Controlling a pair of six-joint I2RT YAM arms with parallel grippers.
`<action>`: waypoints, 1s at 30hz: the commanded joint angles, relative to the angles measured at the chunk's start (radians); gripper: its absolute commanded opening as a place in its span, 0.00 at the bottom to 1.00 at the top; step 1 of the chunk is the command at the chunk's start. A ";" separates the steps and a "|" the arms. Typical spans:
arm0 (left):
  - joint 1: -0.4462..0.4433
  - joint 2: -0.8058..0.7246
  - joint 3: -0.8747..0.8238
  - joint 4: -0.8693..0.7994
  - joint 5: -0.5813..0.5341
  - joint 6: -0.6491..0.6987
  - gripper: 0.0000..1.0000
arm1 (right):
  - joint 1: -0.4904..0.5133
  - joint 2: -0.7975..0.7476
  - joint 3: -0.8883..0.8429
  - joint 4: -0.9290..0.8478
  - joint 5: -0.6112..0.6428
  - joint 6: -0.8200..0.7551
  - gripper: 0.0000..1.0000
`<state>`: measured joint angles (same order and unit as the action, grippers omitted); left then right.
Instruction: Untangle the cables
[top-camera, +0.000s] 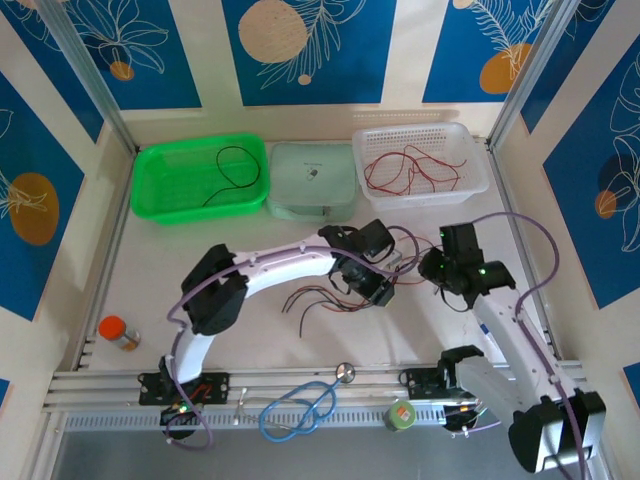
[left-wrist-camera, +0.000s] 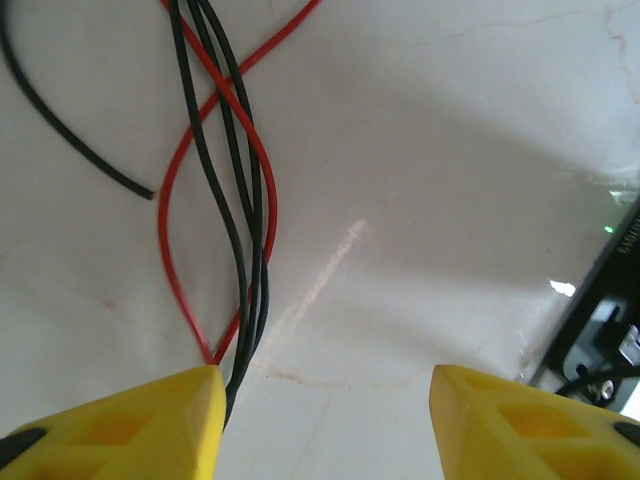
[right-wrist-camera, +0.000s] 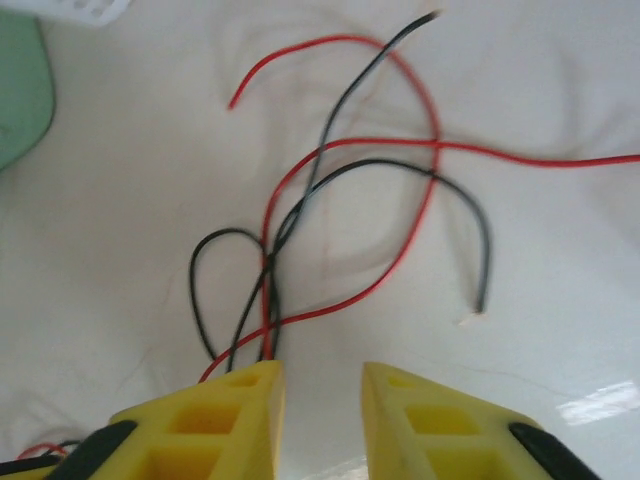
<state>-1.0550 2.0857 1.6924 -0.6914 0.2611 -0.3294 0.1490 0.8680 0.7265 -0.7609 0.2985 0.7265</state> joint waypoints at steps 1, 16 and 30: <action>-0.002 0.053 0.068 0.009 0.042 -0.002 0.52 | -0.077 -0.060 -0.001 -0.049 -0.062 -0.005 0.22; -0.003 0.181 0.192 -0.065 -0.096 0.026 0.41 | -0.139 -0.087 0.002 -0.056 -0.142 -0.042 0.09; -0.003 0.232 0.220 -0.075 -0.132 0.021 0.29 | -0.147 -0.106 0.001 -0.068 -0.151 -0.053 0.06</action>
<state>-1.0554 2.2997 1.8767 -0.7410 0.1593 -0.3126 0.0059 0.7746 0.7265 -0.8062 0.1753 0.6876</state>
